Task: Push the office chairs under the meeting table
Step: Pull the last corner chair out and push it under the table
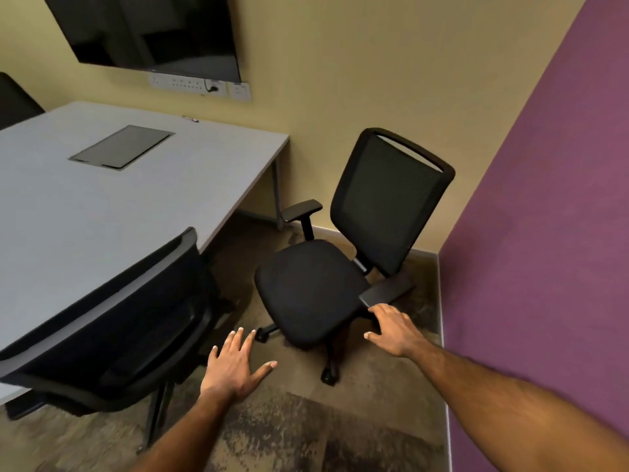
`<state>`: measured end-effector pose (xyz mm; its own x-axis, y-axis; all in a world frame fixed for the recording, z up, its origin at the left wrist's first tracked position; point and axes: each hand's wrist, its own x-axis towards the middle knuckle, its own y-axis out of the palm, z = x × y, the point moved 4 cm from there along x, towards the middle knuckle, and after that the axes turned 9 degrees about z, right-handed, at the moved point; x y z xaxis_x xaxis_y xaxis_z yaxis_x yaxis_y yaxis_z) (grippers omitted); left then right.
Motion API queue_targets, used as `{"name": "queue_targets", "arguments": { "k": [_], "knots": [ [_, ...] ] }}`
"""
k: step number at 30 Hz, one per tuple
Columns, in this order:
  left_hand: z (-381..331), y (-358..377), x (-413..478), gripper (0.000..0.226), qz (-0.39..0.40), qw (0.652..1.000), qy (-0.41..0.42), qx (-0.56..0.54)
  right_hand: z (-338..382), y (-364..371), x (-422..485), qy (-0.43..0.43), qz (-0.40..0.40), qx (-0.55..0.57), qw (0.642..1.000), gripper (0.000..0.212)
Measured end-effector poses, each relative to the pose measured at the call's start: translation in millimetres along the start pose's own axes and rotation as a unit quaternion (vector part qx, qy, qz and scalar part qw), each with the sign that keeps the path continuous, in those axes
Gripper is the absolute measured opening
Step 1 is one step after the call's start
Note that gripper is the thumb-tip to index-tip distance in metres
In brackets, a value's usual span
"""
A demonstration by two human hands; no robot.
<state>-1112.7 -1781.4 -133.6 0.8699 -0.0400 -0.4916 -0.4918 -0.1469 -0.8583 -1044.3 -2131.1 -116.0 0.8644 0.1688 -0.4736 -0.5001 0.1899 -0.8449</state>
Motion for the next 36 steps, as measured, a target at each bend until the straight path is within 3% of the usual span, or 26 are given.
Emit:
{"name": "queue_targets", "arguments": {
  "k": [10, 20, 28, 36],
  "knots": [
    [-123, -13, 84, 0.089, 0.011, 0.999, 0.043, -0.005, -116, -59, 50, 0.038, 0.006, 0.034, 0.999, 0.07],
    [-176, -47, 195, 0.092, 0.063, 0.994, 0.084, 0.013, -182, -112, 100, 0.107, -0.022, 0.074, 0.991, 0.07],
    [-229, -120, 283, 0.087, 0.034, 0.987, 0.148, 0.049, -215, -188, 137, 0.149, -0.082, 0.121, 0.978, 0.07],
    [-282, -180, 348, 0.087, -0.004, 0.982, 0.175, 0.069, -245, -253, 201, 0.136, -0.137, 0.209, 0.959, 0.065]
  ]
}}
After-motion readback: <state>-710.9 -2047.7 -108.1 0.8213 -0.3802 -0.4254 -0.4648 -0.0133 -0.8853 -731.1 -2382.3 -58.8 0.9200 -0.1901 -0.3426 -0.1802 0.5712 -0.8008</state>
